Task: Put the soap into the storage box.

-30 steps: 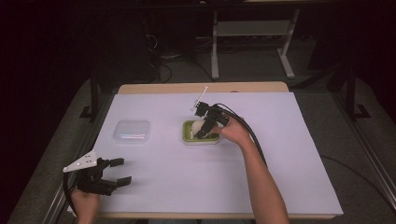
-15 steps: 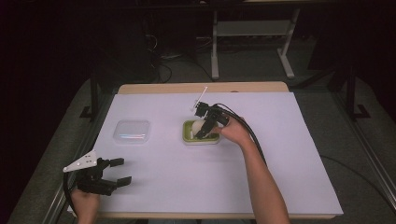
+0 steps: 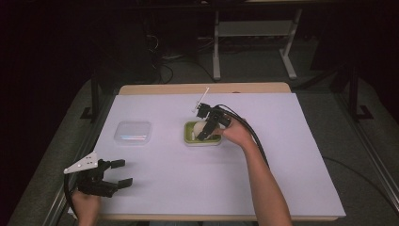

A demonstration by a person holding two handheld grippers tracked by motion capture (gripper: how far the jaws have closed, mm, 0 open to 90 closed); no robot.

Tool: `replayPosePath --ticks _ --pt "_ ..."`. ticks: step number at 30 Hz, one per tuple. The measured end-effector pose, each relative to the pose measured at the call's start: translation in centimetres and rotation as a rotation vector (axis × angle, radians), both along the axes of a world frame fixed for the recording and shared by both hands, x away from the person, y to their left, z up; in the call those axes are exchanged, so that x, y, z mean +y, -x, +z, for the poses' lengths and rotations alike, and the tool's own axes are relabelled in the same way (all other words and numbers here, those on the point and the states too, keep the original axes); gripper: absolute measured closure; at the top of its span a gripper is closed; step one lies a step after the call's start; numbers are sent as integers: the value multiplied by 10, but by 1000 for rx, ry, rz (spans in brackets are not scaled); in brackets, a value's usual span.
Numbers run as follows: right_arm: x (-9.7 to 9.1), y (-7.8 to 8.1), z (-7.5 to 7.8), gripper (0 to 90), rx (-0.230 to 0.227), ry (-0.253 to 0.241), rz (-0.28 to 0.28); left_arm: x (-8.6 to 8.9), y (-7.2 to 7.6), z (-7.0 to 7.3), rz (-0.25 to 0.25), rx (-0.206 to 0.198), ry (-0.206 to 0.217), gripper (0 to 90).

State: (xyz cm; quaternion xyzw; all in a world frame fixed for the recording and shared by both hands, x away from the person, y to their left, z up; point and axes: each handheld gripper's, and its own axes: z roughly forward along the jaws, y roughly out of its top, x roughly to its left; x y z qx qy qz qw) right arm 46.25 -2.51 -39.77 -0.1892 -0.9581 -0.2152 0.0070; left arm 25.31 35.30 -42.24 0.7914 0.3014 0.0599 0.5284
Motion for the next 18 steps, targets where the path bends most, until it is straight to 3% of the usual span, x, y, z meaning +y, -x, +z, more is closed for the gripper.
replayPosePath --ticks 18 --pt "1 1 1 241 -14 10 3 0 0 0 0 0 1 131"
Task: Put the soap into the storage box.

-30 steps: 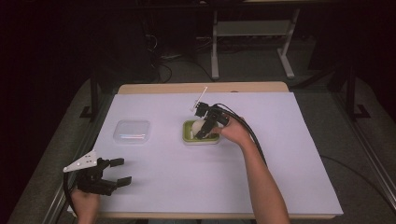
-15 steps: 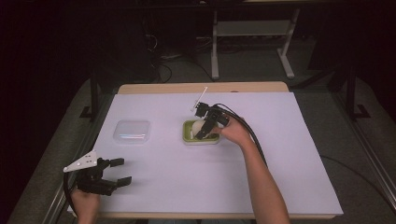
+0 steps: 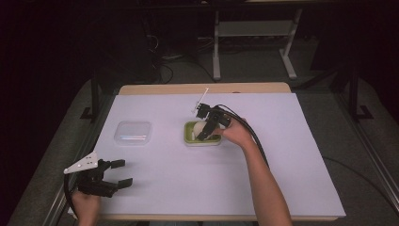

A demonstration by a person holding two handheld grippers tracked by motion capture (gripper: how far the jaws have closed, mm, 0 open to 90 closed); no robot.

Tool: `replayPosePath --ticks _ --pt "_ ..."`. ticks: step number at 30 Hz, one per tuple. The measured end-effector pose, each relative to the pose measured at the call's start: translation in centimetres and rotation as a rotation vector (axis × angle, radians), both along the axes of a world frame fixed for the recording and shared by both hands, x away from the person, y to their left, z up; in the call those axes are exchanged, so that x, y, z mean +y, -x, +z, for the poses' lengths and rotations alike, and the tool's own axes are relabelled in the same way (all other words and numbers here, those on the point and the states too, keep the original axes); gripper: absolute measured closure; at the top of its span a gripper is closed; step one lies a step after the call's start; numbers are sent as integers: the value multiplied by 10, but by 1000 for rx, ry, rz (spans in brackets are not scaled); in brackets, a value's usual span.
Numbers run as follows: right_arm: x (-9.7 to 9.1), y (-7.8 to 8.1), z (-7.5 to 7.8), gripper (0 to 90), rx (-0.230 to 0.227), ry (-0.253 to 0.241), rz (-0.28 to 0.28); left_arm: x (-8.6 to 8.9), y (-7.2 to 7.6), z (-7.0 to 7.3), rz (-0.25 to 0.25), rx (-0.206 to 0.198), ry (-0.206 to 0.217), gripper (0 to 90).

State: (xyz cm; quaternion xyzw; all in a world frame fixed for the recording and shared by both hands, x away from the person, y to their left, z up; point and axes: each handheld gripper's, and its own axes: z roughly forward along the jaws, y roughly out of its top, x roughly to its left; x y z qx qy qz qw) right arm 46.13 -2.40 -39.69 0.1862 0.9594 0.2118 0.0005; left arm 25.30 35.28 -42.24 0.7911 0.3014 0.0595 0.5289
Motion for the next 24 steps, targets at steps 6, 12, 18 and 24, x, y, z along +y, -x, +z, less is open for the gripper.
replayPosePath --ticks 6,12,18,24 --pt "0 1 0 241 -1 3 -4 0 0 0 -2 -2 -1 131" --pt "0 1 0 239 -5 1 -8 0 0 0 -3 -2 0 131" --pt "-3 2 6 274 -35 -31 -17 0 0 0 -2 -2 0 131" --pt "-6 6 16 276 -42 -41 -7 -1 0 0 -5 -3 -2 131"
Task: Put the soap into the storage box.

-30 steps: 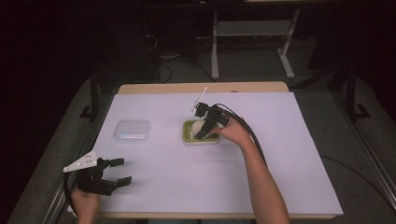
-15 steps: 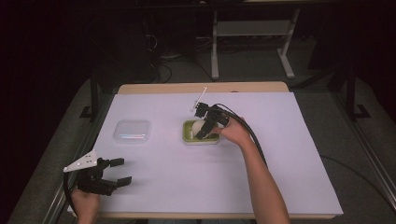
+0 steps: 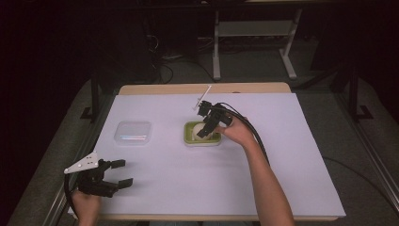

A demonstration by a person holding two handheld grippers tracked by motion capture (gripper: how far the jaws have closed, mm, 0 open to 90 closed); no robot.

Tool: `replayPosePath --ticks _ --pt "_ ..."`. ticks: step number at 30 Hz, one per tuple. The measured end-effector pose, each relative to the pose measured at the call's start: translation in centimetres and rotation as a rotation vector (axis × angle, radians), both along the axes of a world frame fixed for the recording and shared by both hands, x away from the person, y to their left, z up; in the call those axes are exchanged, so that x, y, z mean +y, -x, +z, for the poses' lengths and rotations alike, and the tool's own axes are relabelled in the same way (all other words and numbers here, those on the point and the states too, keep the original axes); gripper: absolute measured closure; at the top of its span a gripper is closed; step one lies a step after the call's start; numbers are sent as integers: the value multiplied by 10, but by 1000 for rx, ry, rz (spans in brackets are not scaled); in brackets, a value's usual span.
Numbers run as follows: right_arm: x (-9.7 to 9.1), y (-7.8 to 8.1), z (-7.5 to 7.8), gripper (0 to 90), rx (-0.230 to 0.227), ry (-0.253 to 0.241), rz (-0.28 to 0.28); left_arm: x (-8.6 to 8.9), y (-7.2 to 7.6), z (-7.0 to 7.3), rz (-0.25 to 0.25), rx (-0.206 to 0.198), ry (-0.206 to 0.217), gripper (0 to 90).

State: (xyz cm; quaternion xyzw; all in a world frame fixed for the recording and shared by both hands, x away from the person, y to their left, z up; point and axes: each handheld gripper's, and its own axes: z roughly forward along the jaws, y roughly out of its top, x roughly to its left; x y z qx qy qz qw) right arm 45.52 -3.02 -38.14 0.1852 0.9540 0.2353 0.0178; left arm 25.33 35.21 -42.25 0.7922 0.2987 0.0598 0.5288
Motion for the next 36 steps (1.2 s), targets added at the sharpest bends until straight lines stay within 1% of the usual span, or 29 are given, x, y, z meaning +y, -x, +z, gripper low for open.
replayPosePath --ticks 5,6,7,10,11,13,15,17,18,21,22,24,27,29,30,31,32,33,34,36 --pt "-5 3 4 268 3 0 -5 0 0 0 -1 -1 -5 131" --pt "-10 5 7 271 -9 -19 -3 1 -1 0 -7 -2 -19 131" --pt "-12 6 8 271 -6 -26 -7 0 0 0 -1 1 -8 131" --pt "-20 9 10 267 -10 -43 -12 -1 0 0 -3 1 -10 131" --pt "-23 10 11 266 -13 -49 -14 -1 0 0 0 4 0 131" --pt "-28 13 11 256 -3 -59 -17 -1 0 0 0 4 -3 131" --pt "-32 15 12 246 20 -62 -18 -2 0 0 -1 4 -5 131" --pt "-36 19 13 255 0 -74 -18 -2 0 0 -1 3 -6 131" --pt "-38 21 13 255 7 -79 -21 -2 0 0 -1 4 -5 131" --pt "-42 24 13 255 4 -79 -22 -2 0 -1 -2 3 -7 131" --pt "-46 26 13 249 20 -81 -31 -2 0 0 -2 2 -6 131" --pt "-49 29 12 252 6 -91 -24 -2 0 -1 0 4 -6 131" --pt "-53 34 12 253 3 -101 -21 -2 0 -1 0 4 -7 131" --pt "-55 38 12 253 2 -97 -24 -2 0 -1 0 4 -6 131" --pt "-56 39 11 253 12 -96 -21 -2 0 -1 0 5 -6 131" --pt "-56 39 11 253 12 -96 -21 -2 0 -1 0 5 -6 131" --pt "-58 44 12 256 3 -101 -19 -2 0 -1 -1 4 -10 131" --pt "-58 44 12 256 3 -101 -19 -2 0 -1 -1 4 -10 131" --pt "-61 48 13 259 3 -106 -16 -2 0 -1 -1 5 -10 131" --pt "-64 51 13 259 -4 -108 -16 -2 0 -1 -1 5 -11 131"
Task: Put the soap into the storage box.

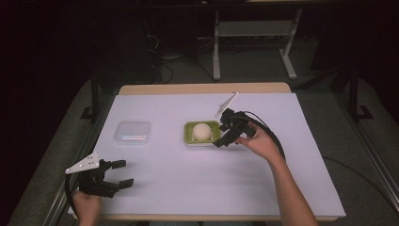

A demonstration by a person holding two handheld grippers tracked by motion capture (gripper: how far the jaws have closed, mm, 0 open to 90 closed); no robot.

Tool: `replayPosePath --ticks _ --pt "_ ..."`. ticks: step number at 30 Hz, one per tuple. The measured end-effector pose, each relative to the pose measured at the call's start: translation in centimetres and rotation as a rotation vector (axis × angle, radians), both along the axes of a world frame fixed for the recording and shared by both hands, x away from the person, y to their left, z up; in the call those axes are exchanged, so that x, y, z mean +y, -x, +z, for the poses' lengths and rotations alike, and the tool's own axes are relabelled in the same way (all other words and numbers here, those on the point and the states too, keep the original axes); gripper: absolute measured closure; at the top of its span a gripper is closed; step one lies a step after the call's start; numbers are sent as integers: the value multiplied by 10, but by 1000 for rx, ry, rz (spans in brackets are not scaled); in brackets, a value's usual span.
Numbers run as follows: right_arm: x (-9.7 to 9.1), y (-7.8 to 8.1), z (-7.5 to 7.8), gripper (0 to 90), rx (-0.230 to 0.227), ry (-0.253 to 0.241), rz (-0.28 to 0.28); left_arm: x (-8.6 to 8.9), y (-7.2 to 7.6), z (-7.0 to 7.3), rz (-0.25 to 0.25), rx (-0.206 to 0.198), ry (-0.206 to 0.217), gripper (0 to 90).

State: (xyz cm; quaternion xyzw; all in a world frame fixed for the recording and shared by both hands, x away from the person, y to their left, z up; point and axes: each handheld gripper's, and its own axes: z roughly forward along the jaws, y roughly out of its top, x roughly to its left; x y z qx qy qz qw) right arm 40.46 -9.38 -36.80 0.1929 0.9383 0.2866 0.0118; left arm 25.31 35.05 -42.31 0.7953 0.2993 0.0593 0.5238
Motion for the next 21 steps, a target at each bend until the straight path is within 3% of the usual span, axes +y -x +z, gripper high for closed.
replayPosePath --ticks 21 --pt "-38 41 -9 261 -9 -21 -25 0 0 0 3 3 1 131"
